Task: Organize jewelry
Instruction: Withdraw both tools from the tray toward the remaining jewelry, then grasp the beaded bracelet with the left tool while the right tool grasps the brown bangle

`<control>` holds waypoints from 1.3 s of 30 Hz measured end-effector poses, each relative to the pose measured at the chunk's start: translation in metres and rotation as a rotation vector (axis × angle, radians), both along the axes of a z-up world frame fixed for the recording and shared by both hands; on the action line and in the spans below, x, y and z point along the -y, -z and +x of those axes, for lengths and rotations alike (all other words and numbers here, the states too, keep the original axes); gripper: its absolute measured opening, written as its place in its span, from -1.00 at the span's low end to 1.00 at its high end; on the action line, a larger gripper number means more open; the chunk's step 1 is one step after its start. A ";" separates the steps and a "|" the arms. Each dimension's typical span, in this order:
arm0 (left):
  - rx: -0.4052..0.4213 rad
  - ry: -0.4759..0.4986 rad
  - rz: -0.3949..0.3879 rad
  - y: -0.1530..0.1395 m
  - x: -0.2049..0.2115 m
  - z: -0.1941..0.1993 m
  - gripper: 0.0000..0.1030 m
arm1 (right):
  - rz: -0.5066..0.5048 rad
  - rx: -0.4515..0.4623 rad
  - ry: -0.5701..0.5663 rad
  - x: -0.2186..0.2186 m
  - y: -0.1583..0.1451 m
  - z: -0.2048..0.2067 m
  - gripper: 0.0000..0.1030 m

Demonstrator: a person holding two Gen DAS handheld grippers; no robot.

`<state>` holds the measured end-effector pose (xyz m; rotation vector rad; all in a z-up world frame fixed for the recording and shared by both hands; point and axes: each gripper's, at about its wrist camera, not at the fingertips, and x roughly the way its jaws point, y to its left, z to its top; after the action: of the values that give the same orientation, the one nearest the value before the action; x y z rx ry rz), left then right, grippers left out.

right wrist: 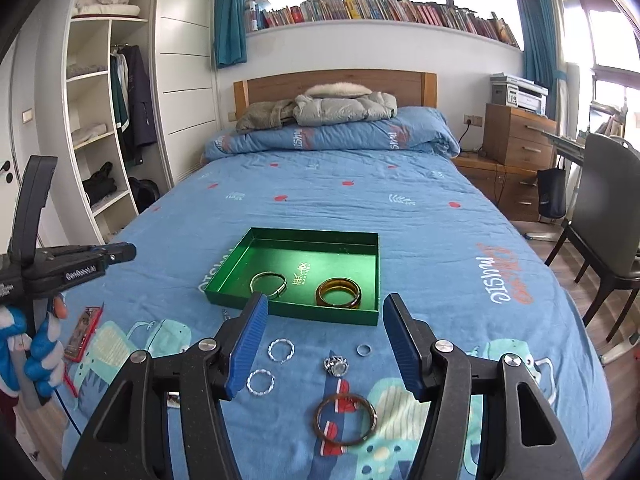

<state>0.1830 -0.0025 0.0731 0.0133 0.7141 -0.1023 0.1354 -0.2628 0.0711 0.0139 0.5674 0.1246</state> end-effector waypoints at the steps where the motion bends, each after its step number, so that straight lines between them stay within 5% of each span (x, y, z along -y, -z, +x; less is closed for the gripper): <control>1: 0.005 -0.003 0.000 -0.002 -0.003 -0.007 -0.74 | -0.005 0.002 0.004 0.002 -0.001 -0.007 0.15; 13: -0.018 -0.064 0.000 0.013 -0.033 -0.051 -0.63 | 0.021 -0.007 0.053 0.031 0.008 -0.051 0.15; 25: -0.155 -0.089 -0.044 0.086 -0.034 -0.046 -0.61 | 0.047 -0.125 0.054 0.044 0.068 -0.033 0.15; 29: -0.195 -0.075 -0.073 0.113 -0.035 -0.042 -0.35 | 0.063 -0.160 0.058 0.045 0.088 -0.024 0.15; 39: -0.287 -0.021 -0.138 0.168 -0.031 -0.029 -0.30 | 0.049 -0.267 0.041 0.038 0.133 0.005 0.15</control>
<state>0.1539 0.0281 -0.0947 -0.1435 0.9921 -0.1343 0.1403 -0.3006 -0.0620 0.0904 0.8300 0.0967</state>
